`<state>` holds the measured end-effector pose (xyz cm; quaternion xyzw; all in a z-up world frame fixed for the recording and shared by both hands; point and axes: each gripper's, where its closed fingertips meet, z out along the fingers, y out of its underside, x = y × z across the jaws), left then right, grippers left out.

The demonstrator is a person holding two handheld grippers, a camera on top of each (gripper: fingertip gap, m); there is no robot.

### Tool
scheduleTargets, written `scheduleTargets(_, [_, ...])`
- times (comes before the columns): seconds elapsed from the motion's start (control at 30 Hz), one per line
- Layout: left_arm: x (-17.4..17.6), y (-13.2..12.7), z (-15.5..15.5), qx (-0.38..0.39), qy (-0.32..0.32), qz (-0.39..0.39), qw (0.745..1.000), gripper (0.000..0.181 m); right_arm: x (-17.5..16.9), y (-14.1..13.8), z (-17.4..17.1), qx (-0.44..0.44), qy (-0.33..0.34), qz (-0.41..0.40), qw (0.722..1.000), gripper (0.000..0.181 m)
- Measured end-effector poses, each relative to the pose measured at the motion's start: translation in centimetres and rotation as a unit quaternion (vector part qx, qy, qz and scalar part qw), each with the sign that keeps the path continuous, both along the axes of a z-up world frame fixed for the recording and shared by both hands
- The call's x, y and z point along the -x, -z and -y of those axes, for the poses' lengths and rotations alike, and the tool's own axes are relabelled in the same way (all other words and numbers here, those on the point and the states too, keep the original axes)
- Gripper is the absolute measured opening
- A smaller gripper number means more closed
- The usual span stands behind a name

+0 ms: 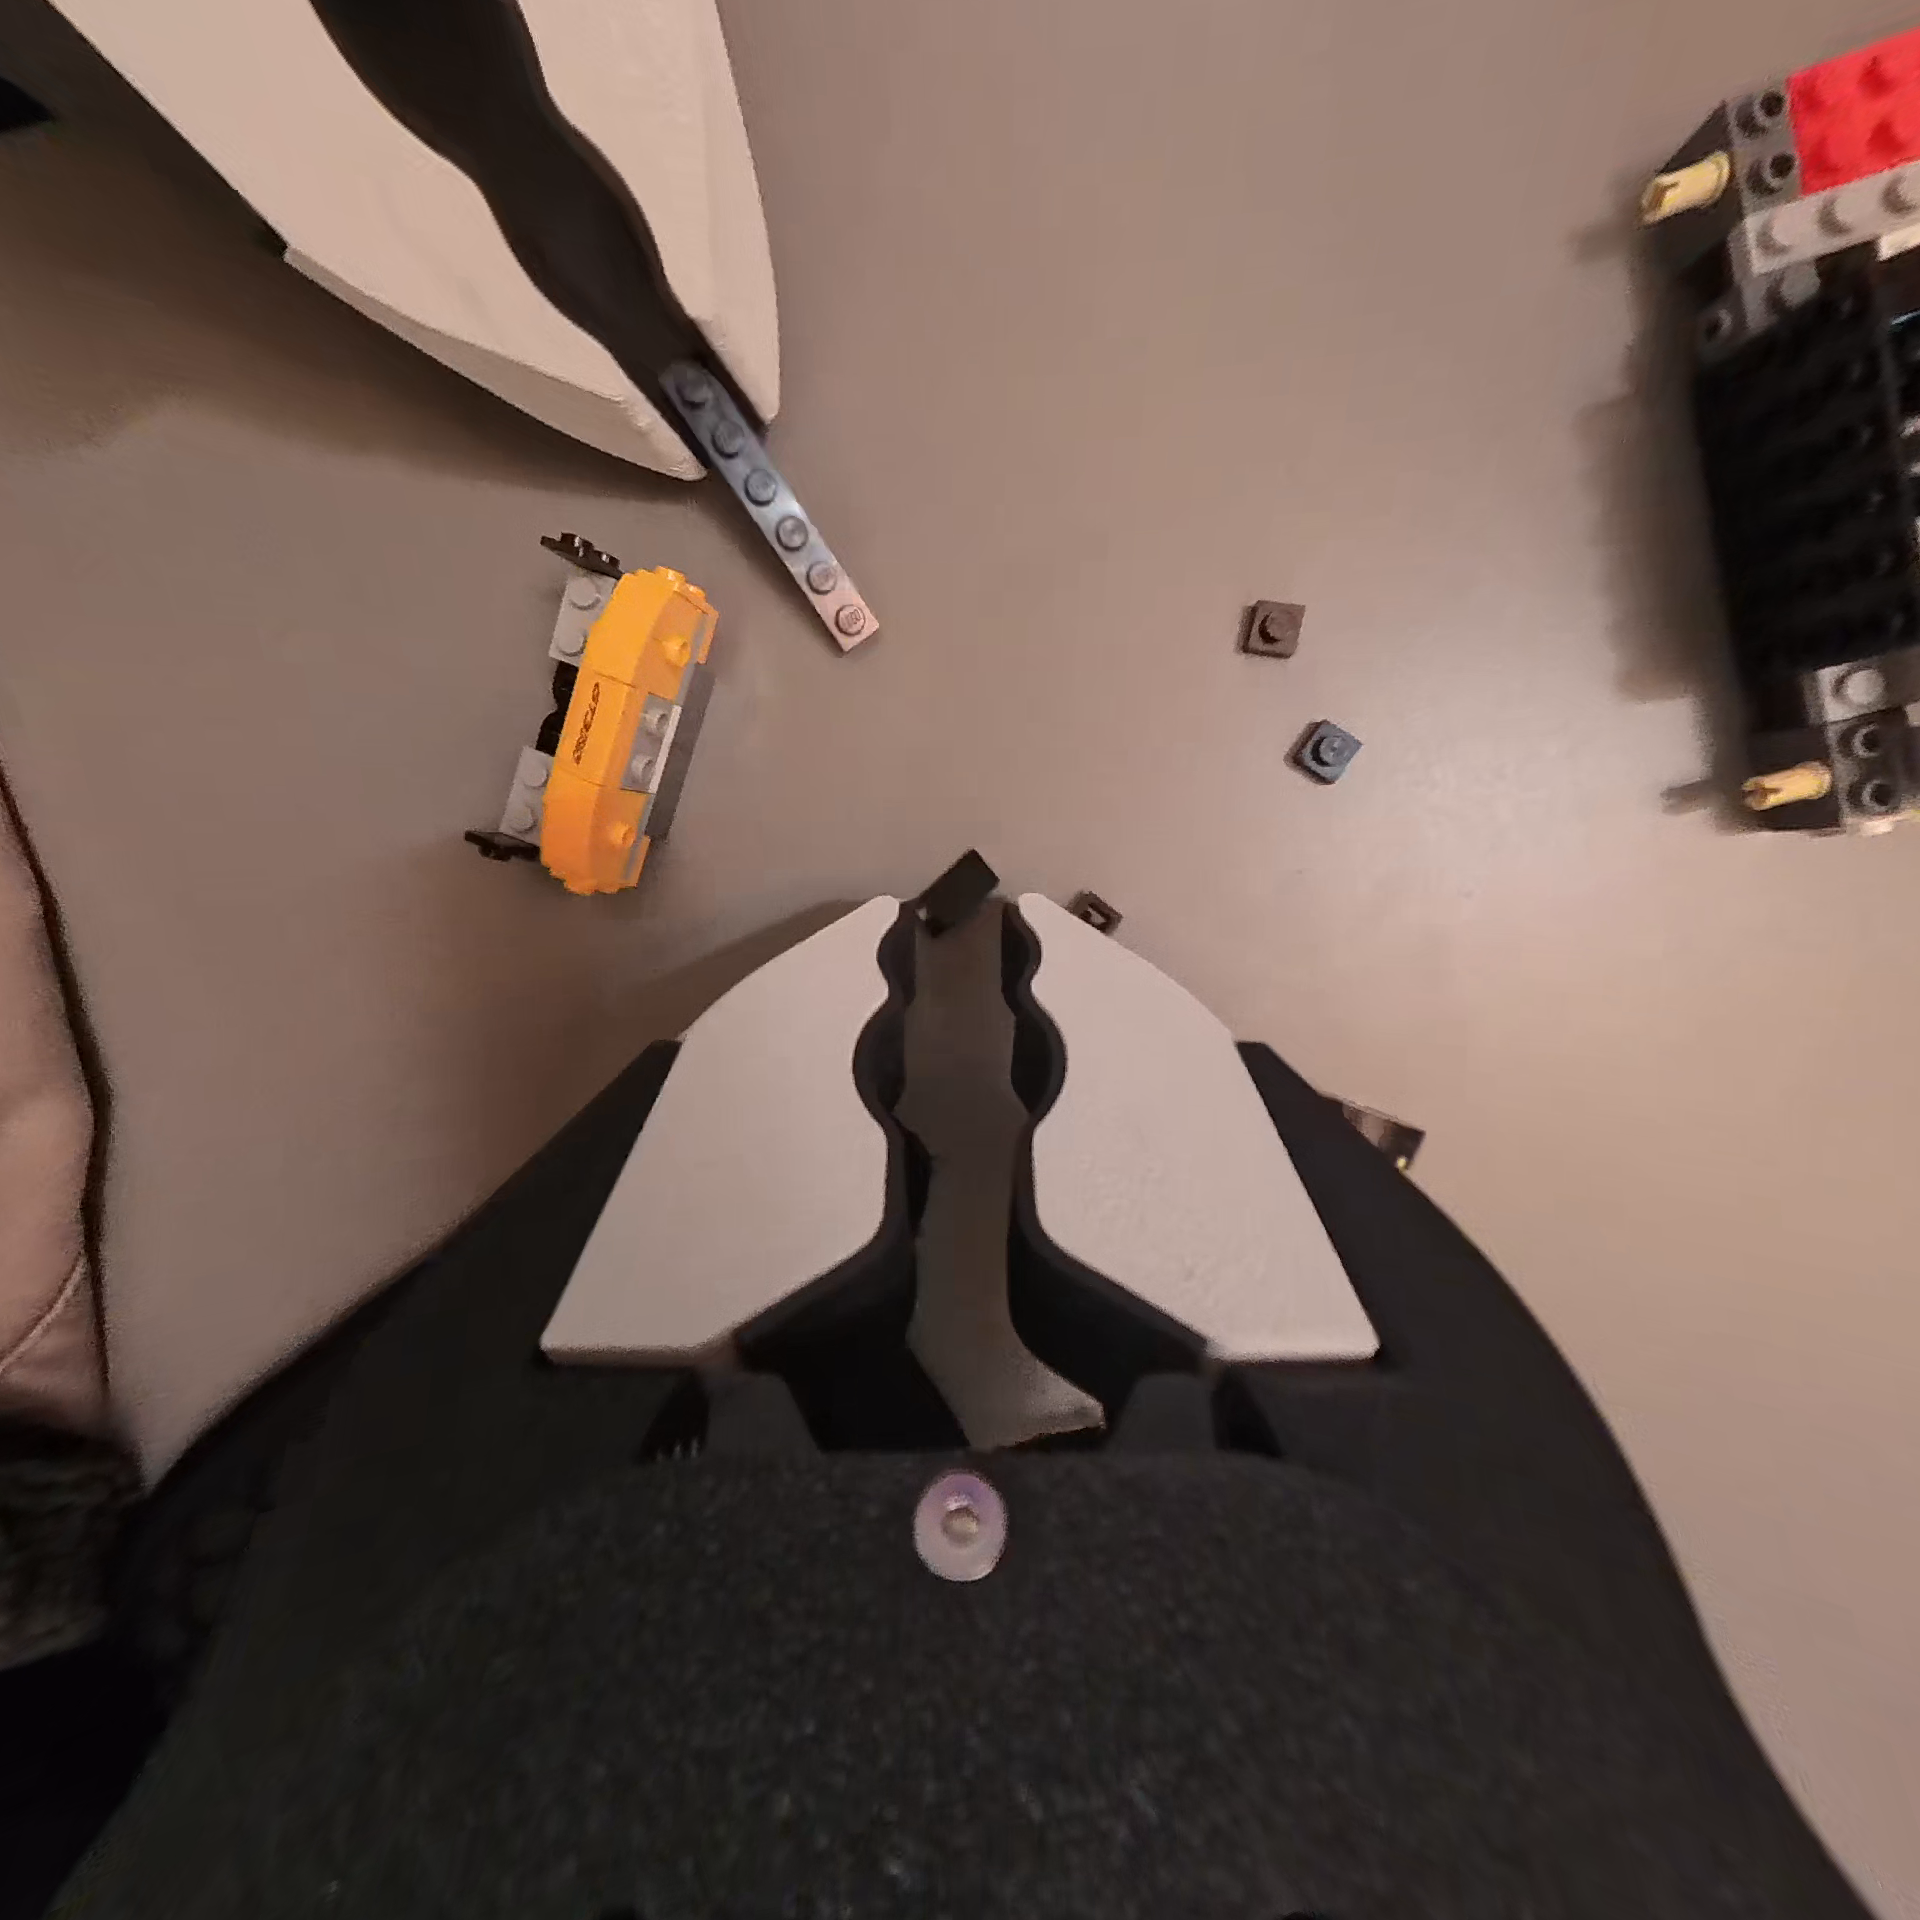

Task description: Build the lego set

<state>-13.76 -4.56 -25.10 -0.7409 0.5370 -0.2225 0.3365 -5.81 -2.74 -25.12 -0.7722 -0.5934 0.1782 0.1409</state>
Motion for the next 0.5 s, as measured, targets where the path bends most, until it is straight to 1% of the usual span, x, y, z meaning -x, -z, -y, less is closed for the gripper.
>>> scheduleTargets(0.07, [0.1, 0.0, -0.1, 0.001, -0.002, -0.001, 1.000, 0.015, 0.1, 0.3, 0.1, 0.008, 0.007, 0.002, 1.000, 0.015])
scheduleTargets(0.17, [0.1, -0.1, 0.0, -0.002, -0.002, 0.003, 1.000, 0.016, 0.3, 0.4, -0.1, 0.008, 0.013, 0.003, 1.000, 0.007])
scheduleTargets(0.23, [0.2, -0.2, -0.1, -0.003, -0.003, 0.006, 1.000, 0.017, 0.3, 0.4, -0.1, 0.006, 0.006, 0.007, 1.000, 0.007])
scheduleTargets(0.37, [0.2, -0.5, -0.1, 0.002, -0.004, 0.018, 1.000, 0.017, 0.7, 0.1, 0.1, -0.015, -0.038, -0.004, 0.999, 0.007])
scheduleTargets(0.5, [0.3, -0.2, -0.1, 0.003, -0.003, 0.010, 1.000, 0.016, 2.7, -1.6, 0.7, -0.054, -0.101, -0.053, 0.992, 0.003])
